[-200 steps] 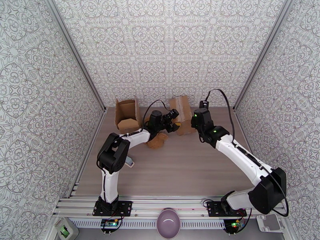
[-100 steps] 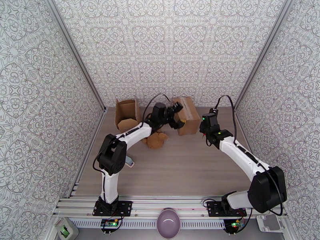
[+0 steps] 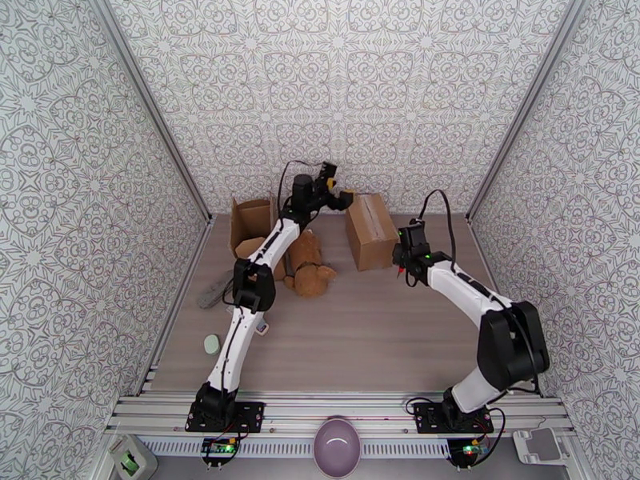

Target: Unpack the express box

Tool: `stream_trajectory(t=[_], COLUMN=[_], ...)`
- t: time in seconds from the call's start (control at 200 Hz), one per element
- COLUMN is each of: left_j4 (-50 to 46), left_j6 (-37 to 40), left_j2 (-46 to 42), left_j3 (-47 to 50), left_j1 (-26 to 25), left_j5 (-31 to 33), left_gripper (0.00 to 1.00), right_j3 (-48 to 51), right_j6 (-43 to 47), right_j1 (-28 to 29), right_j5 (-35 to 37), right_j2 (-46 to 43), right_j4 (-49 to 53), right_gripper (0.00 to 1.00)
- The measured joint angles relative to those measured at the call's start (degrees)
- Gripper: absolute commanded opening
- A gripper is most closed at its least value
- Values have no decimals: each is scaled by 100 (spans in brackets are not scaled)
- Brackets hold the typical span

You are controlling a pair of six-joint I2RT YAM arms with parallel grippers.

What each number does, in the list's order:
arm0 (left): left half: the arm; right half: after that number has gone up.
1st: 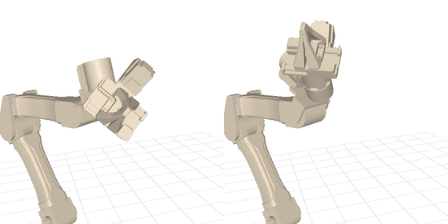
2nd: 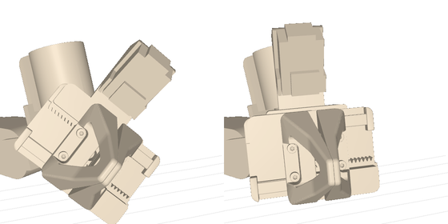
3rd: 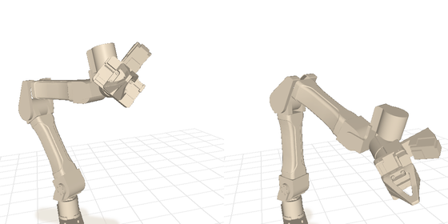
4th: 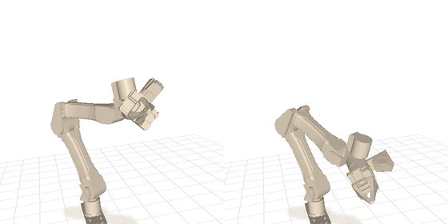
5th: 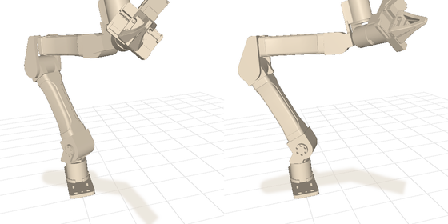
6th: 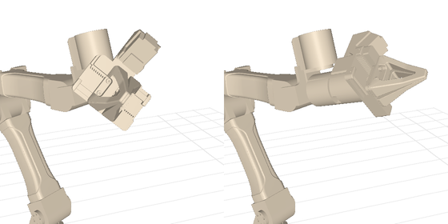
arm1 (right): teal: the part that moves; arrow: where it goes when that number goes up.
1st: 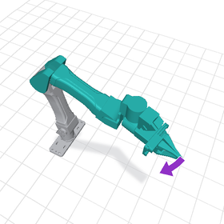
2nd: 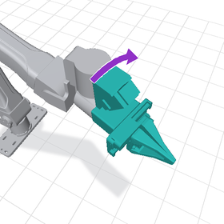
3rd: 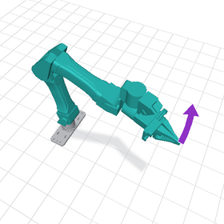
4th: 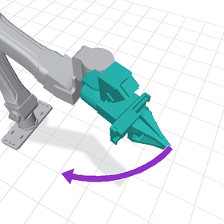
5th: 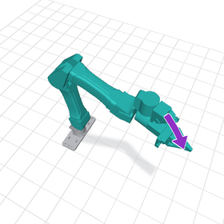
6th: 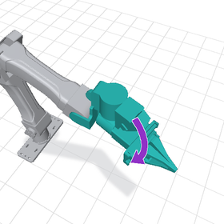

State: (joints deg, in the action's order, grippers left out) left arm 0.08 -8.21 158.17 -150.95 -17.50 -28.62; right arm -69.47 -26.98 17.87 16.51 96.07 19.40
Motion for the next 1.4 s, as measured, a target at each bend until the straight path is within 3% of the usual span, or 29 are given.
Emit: stream_trajectory(t=[0.135, 0.295, 0.565, 0.705, 0.84, 1.05, 1.4], left_j4=[-37, -111, 72, 404, 444, 315, 208], left_j6=[-264, -380, -439, -807, -1032, -1134, -1132], left_j2=[516, 494, -1139, -1453, -1563, -1574, -1827], left_j3=[-317, -337, 2048, 2280, 2321, 2511, 3287], left_j1=[116, 20, -337, -293, -208, -341, -695], left_j5=[90, 79, 494, 304, -7, -551, -1252], left_gripper=[99, 99, 95, 91, 89, 88, 87], right_j3=[-415, -1051, -1027, -1412, -2448, -4319, -4603], right_j6=[0, 149, 861, 1303, 1757, 2269, 2933], right_j1=[85, 70, -341, -619, -758, -813, -931], right_j5=[-48, 118, 675, 887, 903, 461, -1093], right_j2=[507, 870, 310, 452, 1224, 2933, 3368], right_j4=[13, 437, 660, 664, 560, 623, 315], right_gripper=[0, 0, 0, 0, 0, 0, 0])
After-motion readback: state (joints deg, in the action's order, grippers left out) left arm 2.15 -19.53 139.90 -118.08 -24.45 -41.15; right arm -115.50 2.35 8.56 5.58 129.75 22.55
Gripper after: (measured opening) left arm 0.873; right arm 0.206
